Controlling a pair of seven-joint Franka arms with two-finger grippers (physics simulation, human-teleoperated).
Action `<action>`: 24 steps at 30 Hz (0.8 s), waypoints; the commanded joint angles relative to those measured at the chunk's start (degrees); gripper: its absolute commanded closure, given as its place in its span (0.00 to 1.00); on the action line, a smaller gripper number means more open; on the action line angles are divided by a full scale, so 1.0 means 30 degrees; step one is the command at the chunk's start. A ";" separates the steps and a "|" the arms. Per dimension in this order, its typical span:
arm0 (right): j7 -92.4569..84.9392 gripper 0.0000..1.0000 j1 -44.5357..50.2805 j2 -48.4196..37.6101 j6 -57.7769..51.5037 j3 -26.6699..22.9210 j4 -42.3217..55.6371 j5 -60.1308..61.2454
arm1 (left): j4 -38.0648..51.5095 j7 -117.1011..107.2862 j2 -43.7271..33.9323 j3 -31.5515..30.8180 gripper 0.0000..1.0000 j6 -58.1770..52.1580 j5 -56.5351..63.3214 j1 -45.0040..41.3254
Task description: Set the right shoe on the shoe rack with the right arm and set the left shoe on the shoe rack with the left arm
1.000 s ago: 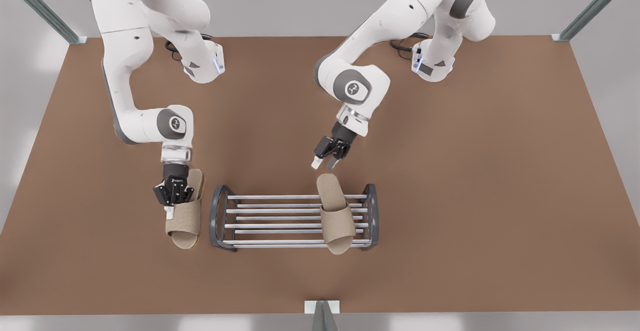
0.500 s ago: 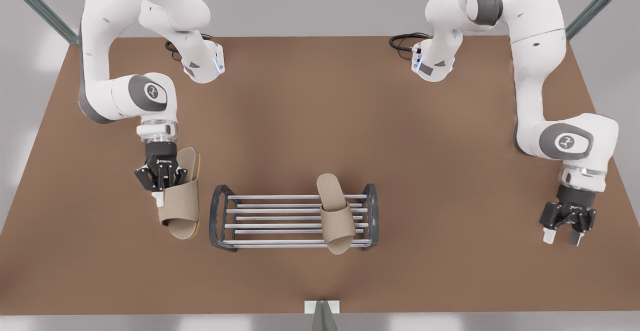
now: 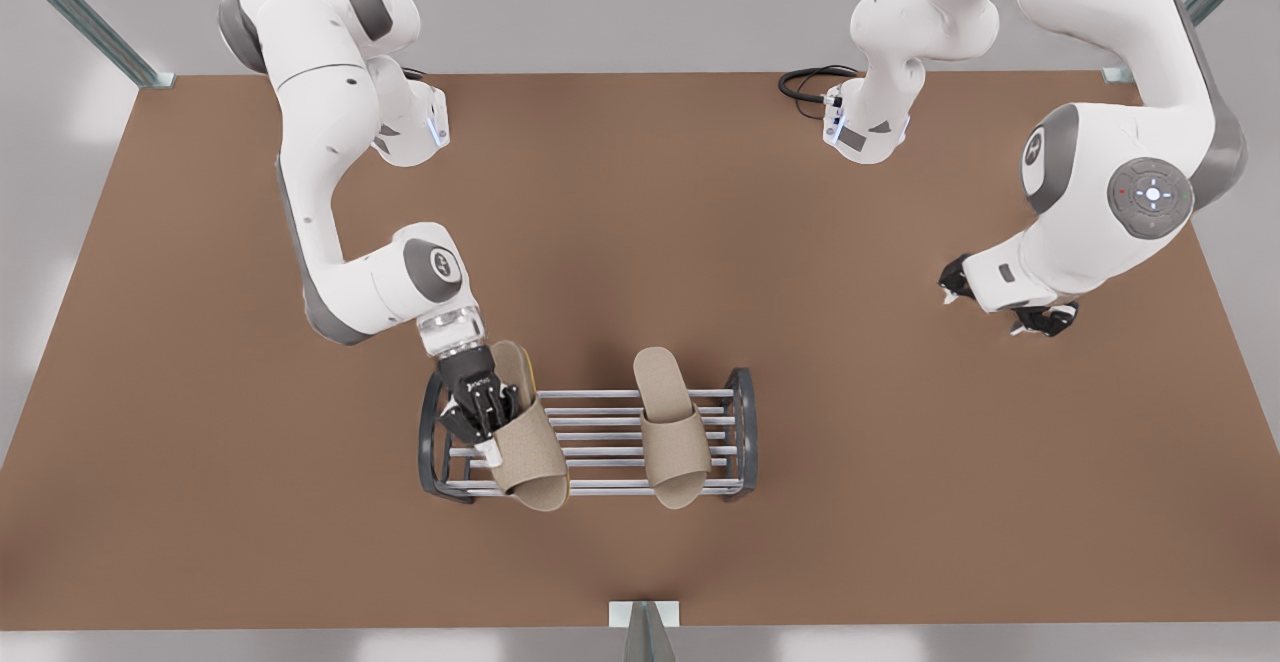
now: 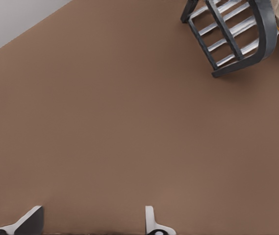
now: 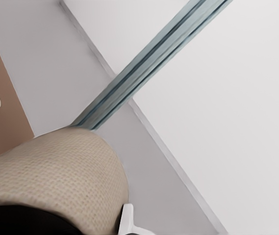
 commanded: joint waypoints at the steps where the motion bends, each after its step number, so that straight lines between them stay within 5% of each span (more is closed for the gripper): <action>1: 0.1581 0.79 0.0203 0.0628 -0.0189 -0.0120 0.0187 -0.1004 | 0.0104 -1.7273 -0.0052 0.0014 0.00 -0.0260 0.0815 0.0077; 7: 0.1522 0.79 0.1199 0.1625 -0.0511 -0.0618 0.0187 -0.0945 | 0.0075 -1.7566 0.0270 0.0014 0.00 -0.0407 0.0200 0.0077; 8: 0.1522 0.70 0.1170 0.1654 -0.0541 -0.0647 0.0187 -0.0945 | 0.0075 -1.7536 0.0299 0.0014 0.00 -0.0407 0.0200 0.0077; 10: 0.1668 0.10 0.1199 0.1771 -0.1068 -0.0647 0.0158 -0.0945 | 0.0075 -1.7595 0.0270 0.0014 0.00 -0.0436 0.0200 0.0077; 11: 0.1668 0.00 0.1199 0.1801 -0.1126 -0.0618 0.0187 -0.0945 | 0.0075 -1.7595 0.0241 0.0014 0.00 -0.0436 0.0200 0.0077; 24: 0.1756 0.00 0.1111 0.0073 -0.1712 -0.0765 -0.2390 -0.0945 | 0.0104 -1.7859 0.0211 -0.0074 0.00 -0.0466 0.0171 0.0018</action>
